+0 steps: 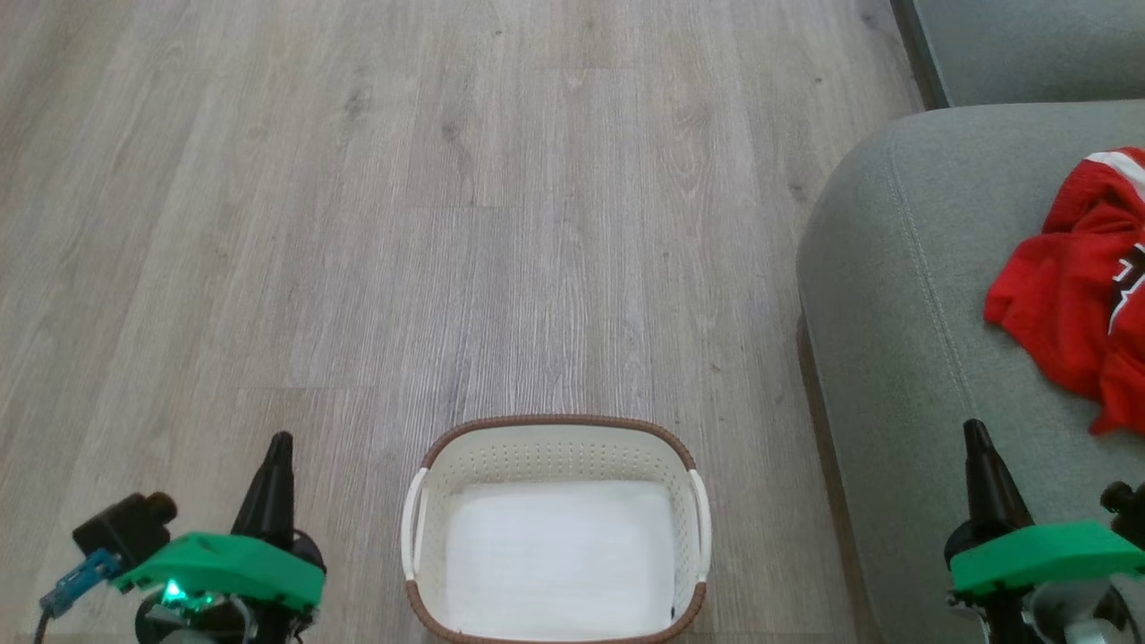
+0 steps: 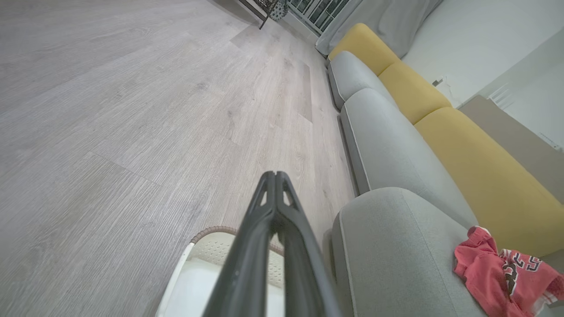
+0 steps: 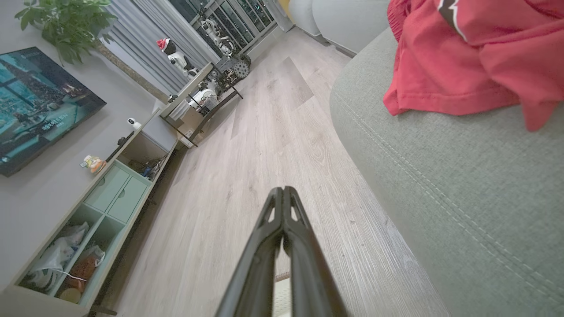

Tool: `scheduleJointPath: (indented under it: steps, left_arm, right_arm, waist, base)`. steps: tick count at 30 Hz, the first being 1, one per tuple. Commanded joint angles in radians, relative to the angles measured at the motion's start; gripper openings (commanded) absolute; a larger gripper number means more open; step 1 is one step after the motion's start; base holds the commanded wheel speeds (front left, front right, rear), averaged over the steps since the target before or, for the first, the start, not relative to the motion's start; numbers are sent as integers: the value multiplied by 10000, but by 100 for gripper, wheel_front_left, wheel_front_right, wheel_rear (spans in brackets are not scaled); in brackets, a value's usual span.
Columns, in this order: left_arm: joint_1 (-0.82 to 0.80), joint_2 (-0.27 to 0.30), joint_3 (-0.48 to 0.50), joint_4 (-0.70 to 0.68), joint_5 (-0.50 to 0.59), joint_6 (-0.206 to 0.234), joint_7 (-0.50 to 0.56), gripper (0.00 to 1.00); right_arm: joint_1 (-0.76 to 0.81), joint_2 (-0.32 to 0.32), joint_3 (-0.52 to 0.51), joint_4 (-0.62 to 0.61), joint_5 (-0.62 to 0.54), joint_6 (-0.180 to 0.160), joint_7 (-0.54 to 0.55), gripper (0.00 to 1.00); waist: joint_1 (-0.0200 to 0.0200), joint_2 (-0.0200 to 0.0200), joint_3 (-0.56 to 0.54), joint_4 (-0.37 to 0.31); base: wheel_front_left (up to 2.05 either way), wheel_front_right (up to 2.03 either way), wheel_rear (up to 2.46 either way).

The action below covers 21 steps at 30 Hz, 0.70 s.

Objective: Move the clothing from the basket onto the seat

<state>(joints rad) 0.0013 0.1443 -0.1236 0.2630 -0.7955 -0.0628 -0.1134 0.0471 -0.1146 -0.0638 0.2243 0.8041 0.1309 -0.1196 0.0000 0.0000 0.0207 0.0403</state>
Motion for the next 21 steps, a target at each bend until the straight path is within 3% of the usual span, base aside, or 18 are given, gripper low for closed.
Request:
scheduleJointPath:
  steps: [1,21]
  left_arm:
    - [-614,3,294,-276,-282,-93,63,0]
    - [-733,-231,812,-251,-2225,-238,612,0]
  right_arm:
    - [-465,-17,-30,-277,298,1,72,0]
    - [-732,132,-128,-158,2234,0,616,0]
  waist:
    - [0,0,-4,-8]
    - [0,0,-46,-106]
  base:
    - [0,0,0]
    - [0,0,0]
